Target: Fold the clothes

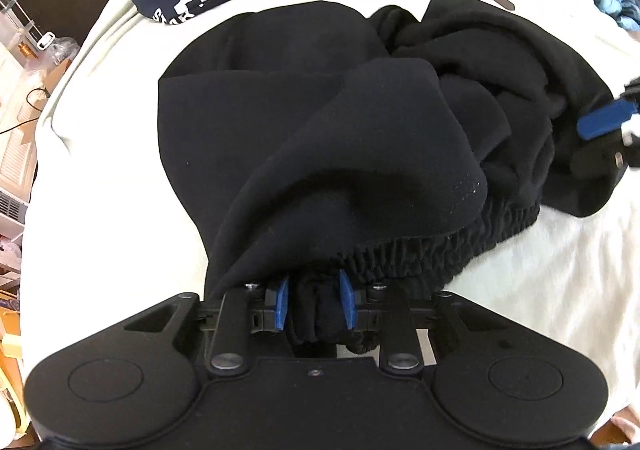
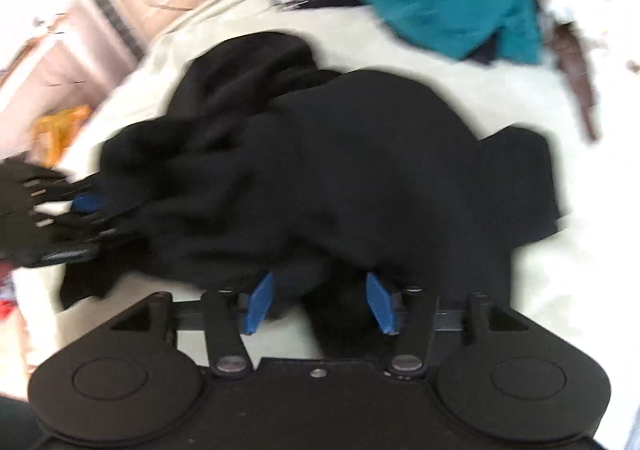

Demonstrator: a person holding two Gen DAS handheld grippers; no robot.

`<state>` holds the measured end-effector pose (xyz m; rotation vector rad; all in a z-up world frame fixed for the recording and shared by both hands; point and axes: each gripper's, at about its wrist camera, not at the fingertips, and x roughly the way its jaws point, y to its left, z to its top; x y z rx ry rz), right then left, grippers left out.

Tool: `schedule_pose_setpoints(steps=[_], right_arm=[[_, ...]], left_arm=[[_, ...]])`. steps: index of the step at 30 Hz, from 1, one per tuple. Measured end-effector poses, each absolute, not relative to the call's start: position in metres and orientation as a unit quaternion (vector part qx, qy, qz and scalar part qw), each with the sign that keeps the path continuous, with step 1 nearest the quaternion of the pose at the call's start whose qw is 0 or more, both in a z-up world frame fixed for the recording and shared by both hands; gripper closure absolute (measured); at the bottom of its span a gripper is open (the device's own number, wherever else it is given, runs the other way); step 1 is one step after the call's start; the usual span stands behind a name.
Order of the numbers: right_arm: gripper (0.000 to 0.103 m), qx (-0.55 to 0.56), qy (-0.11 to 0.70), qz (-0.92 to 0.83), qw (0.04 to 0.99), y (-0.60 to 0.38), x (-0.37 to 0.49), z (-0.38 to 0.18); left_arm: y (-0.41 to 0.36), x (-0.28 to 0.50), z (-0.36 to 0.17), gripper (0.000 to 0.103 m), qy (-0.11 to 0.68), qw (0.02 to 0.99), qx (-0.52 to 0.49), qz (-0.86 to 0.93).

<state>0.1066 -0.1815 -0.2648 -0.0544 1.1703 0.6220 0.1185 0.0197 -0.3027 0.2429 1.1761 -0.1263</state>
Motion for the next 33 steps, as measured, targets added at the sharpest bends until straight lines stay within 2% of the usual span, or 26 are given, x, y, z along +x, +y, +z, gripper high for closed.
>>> schedule_pose_setpoints(steps=[1,5,7,11,14,17,18,19,20,25,30,33], right_arm=[[0.031,-0.025,0.545,0.291,0.786,-0.178,0.106,-0.267],[0.03,-0.042,0.545,0.31,0.778,-0.154,0.105,-0.279],[0.024,-0.078,0.526,0.311,0.788,-0.137,0.103,-0.284],[0.019,-0.143,0.504,0.31,0.794,-0.111,0.088,-0.299],[0.02,-0.198,0.478,0.289,0.805,-0.095,0.074,-0.306],[0.036,-0.173,0.492,0.245,0.817,-0.099,0.084,-0.308],[0.046,-0.166,0.497,0.24,0.817,-0.102,0.087,-0.307],[0.051,-0.156,0.503,0.234,0.818,-0.105,0.091,-0.305],[0.053,-0.135,0.51,0.226,0.819,-0.109,0.096,-0.301],[0.087,-0.026,0.546,0.184,0.817,-0.135,0.114,-0.276],[0.094,0.039,0.56,0.162,0.812,-0.144,0.129,-0.248],[0.095,0.063,0.56,0.17,0.808,-0.143,0.134,-0.221]], left_arm=[[0.022,0.117,-0.301,0.072,0.553,0.824,0.111,-0.06],[0.017,0.121,-0.298,0.072,0.557,0.823,0.09,-0.067],[0.019,0.124,-0.295,0.072,0.555,0.825,0.081,-0.067],[0.03,0.131,-0.288,0.074,0.553,0.828,0.058,-0.073],[0.037,0.134,-0.281,0.074,0.552,0.828,0.045,-0.083],[0.041,0.134,-0.272,0.076,0.549,0.829,0.044,-0.098],[0.042,0.132,-0.268,0.079,0.547,0.83,0.048,-0.102],[0.042,0.131,-0.267,0.1,0.545,0.831,0.052,-0.101],[0.046,0.133,-0.264,0.1,0.544,0.831,0.062,-0.096],[0.07,0.141,-0.252,0.099,0.563,0.82,0.028,-0.098],[0.077,0.134,-0.237,0.096,0.574,0.808,-0.003,-0.129],[0.071,0.126,-0.232,0.087,0.58,0.798,-0.029,-0.161]])
